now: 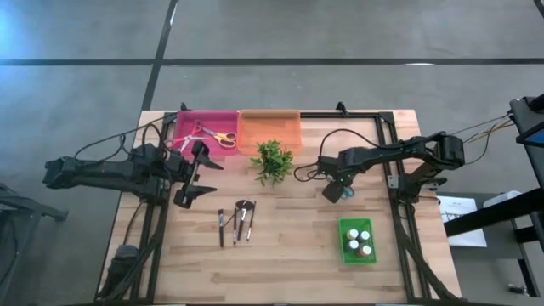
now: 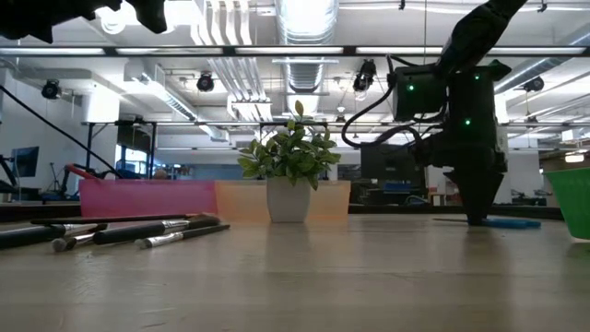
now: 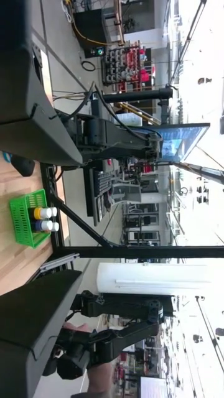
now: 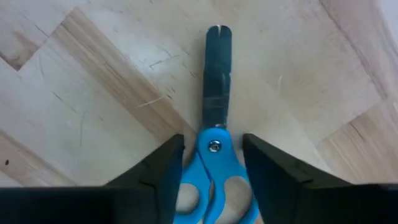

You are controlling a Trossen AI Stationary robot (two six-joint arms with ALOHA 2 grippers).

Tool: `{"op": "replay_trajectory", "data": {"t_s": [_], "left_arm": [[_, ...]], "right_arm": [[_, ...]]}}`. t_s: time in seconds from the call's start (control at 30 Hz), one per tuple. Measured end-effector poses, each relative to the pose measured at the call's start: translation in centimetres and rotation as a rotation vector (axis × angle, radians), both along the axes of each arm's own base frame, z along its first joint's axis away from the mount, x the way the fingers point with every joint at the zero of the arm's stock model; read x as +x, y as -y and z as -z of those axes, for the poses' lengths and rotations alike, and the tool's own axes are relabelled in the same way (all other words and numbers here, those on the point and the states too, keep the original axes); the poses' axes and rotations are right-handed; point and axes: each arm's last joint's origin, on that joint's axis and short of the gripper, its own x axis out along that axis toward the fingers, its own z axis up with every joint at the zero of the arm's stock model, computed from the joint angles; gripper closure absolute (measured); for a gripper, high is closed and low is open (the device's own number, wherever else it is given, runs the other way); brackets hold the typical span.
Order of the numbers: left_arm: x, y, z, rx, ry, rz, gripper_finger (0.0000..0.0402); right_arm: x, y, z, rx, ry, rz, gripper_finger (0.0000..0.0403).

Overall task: Pick & Place Paint Supplies
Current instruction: Put the blue scissors into the pink bin

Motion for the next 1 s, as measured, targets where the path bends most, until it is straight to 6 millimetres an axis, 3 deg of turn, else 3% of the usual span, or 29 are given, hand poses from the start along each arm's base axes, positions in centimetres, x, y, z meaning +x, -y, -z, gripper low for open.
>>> {"op": "replay_trajectory", "data": {"t_s": [0.23, 0.67, 0.77, 0.87, 1.0], "left_arm": [[0.0, 0.0, 0.0, -0.001, -0.002, 0.000, 0.0103], [0.0, 0.0, 0.1, -0.003, -0.007, 0.001, 0.0103], [0.0, 0.0, 0.1, -0.002, -0.007, 0.000, 0.0103], [0.0, 0.0, 0.1, -0.002, -0.008, 0.000, 0.0103], [0.0, 0.0, 0.1, -0.002, -0.008, 0.000, 0.0103]], "right_arm": [[-0.1, -0.1, -0.5, 0.000, 0.031, 0.024, 0.0354], [-0.1, -0.2, -1.1, -0.006, 0.076, 0.030, 0.0355], [-0.1, -0.4, -1.8, -0.013, 0.110, 0.029, 0.0359], [0.0, -1.0, -3.1, -0.014, 0.176, 0.025, 0.0395], [-0.1, -1.9, -4.5, -0.016, 0.244, 0.017, 0.0400]]}}
